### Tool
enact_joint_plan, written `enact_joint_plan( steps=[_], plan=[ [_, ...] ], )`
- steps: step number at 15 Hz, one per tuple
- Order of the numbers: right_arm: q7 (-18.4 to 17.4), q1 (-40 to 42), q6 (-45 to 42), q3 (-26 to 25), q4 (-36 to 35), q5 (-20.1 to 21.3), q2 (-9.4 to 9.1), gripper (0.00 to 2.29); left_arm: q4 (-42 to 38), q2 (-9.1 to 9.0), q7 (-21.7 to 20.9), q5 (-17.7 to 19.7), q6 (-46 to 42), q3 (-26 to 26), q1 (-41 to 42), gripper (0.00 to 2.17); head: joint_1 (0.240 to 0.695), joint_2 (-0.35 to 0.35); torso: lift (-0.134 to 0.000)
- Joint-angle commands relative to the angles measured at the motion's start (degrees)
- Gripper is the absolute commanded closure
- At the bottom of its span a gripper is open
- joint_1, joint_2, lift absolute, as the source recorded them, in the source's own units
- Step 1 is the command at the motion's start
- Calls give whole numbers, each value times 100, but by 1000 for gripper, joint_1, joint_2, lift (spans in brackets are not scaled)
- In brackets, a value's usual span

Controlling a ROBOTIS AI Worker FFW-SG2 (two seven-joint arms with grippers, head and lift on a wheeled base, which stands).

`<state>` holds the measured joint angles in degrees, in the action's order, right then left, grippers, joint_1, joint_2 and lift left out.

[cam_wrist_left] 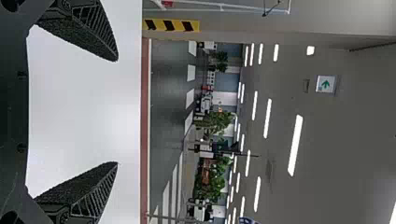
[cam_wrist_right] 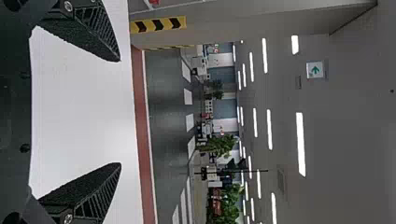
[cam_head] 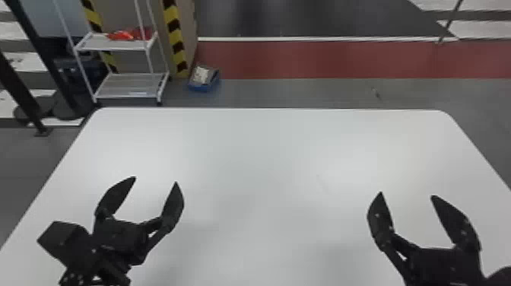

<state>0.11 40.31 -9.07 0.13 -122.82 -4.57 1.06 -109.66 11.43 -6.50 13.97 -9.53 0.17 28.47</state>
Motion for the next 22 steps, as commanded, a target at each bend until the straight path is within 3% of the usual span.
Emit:
enact_joint_plan(
  steps=[1,22],
  plan=[
    [6,38,-28,-13,-23,0,-10,76,23,17,0,9,-17,-17,-17,83,695,12,-123],
    [6,56,-63,-31,-41,0,-19,76,41,26,0,44,-17,-34,-44,83,695,6,-123]
  ],
)
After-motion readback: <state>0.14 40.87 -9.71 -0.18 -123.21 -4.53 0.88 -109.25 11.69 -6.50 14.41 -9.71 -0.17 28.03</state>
